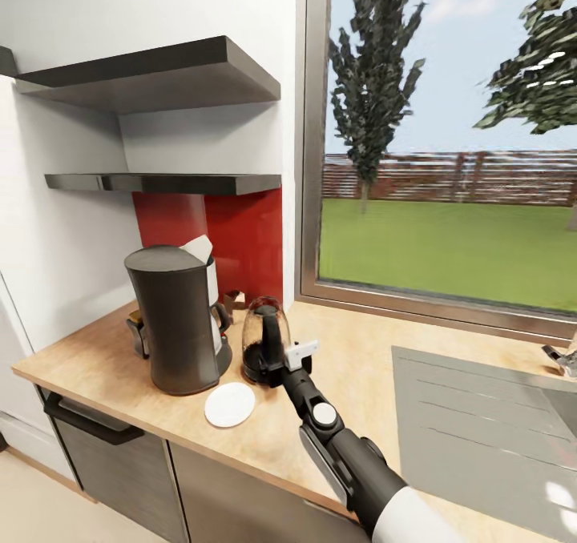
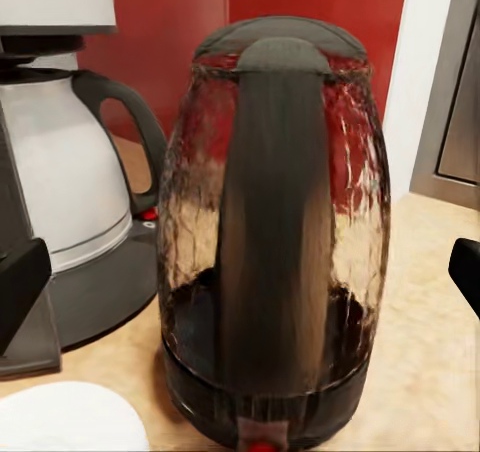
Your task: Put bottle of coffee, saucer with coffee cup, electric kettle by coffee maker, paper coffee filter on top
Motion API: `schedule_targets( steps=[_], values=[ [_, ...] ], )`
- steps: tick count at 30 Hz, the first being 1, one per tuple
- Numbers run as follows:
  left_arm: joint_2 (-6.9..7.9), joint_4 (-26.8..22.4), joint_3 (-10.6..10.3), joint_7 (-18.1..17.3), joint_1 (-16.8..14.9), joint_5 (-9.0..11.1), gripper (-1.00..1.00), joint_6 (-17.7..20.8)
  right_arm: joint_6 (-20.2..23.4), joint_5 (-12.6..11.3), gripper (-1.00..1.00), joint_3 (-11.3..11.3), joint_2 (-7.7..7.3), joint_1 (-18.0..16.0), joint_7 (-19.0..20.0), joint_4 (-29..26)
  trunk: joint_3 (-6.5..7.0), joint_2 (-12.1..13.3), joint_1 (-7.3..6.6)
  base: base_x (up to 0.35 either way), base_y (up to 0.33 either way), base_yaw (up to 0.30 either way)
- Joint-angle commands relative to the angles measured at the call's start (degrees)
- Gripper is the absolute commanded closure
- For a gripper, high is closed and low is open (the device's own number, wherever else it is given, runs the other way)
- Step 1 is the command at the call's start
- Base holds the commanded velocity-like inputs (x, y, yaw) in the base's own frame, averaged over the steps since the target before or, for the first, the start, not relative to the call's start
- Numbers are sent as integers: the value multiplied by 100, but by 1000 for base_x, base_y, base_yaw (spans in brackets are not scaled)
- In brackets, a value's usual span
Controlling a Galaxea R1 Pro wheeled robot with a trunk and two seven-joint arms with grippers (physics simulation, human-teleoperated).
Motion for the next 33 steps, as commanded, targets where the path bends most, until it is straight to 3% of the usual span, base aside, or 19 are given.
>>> schedule_targets(
  steps=[1, 8, 33],
  values=[
    [-6, -48, 17, -5, 4, 30, -100, -8, -88, -58, -100, 23, 0, -8, -34, 73, -9, -8, 2, 0, 0, 0],
    [-21, -117, 13, -5, -5, 30, -100, -8, -367, -60, -100, 23, 0, -2, -34, 271, -9, -8, 2, 0, 0, 0],
    [-9, -120, 17, 3, -23, 30, -100, 9, -707, -68, -100, 23, 0, 4, -32, 670, -9, -8, 2, -59, 0, 0]
  ],
)
